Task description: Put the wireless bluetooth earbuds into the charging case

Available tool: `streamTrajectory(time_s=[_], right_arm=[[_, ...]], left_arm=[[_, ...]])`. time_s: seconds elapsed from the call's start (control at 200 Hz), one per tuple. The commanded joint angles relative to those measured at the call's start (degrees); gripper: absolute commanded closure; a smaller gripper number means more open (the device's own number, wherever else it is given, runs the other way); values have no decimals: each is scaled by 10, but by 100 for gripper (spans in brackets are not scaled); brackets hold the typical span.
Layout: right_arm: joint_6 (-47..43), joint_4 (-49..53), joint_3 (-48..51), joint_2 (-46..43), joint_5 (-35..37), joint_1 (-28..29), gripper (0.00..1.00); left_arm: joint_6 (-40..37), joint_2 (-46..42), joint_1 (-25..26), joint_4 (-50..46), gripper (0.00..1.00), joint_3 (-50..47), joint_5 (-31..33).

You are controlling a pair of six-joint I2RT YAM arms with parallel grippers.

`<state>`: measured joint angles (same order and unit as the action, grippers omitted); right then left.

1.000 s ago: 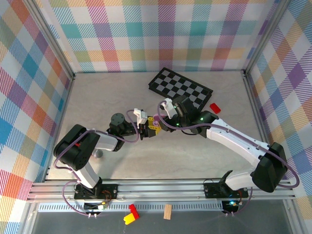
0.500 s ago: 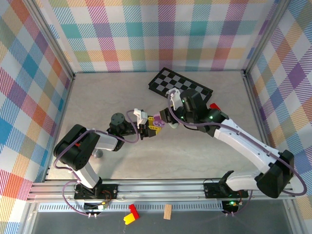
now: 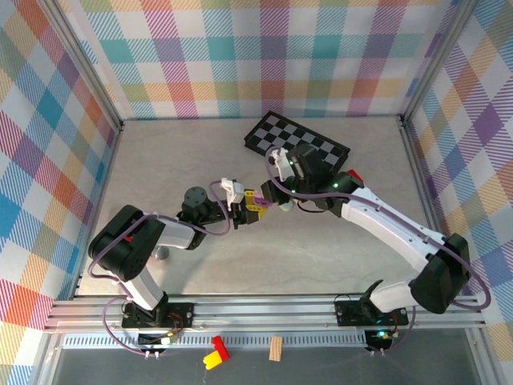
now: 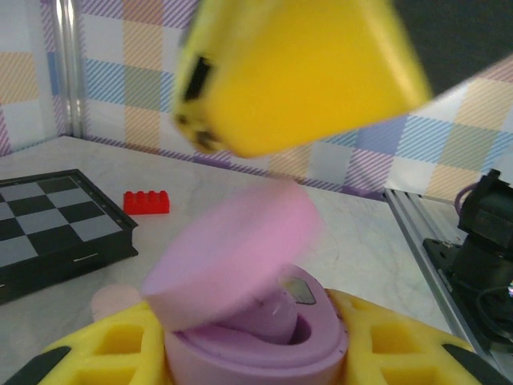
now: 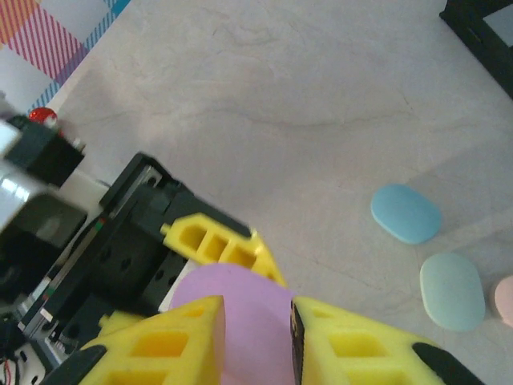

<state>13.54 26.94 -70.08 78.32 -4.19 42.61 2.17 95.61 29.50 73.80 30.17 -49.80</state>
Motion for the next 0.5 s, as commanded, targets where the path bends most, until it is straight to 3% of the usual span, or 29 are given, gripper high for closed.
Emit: streamTrajectory(time_s=[0.0, 0.085, 0.14, 0.245, 0.345, 0.495], right_arm=[[34, -4, 9, -38, -20, -13, 71], [81, -16, 28, -63, -55, -39, 62], [119, -40, 47, -81, -120, -65, 49], [211, -89, 91, -95, -257, -113, 34], [298, -165, 139, -97, -343, -137, 30], [411, -291, 200, -92, -408, -145, 30]], left_arm=[[6, -24, 14, 31, 70, 6, 23], [7, -32, 19, 32, 70, 6, 33], [4, -38, 23, 31, 70, 6, 37], [-5, -49, 35, 31, 70, 9, 45], [-10, -51, 46, 32, 69, 17, 52], [-13, -51, 55, 31, 70, 30, 62]])
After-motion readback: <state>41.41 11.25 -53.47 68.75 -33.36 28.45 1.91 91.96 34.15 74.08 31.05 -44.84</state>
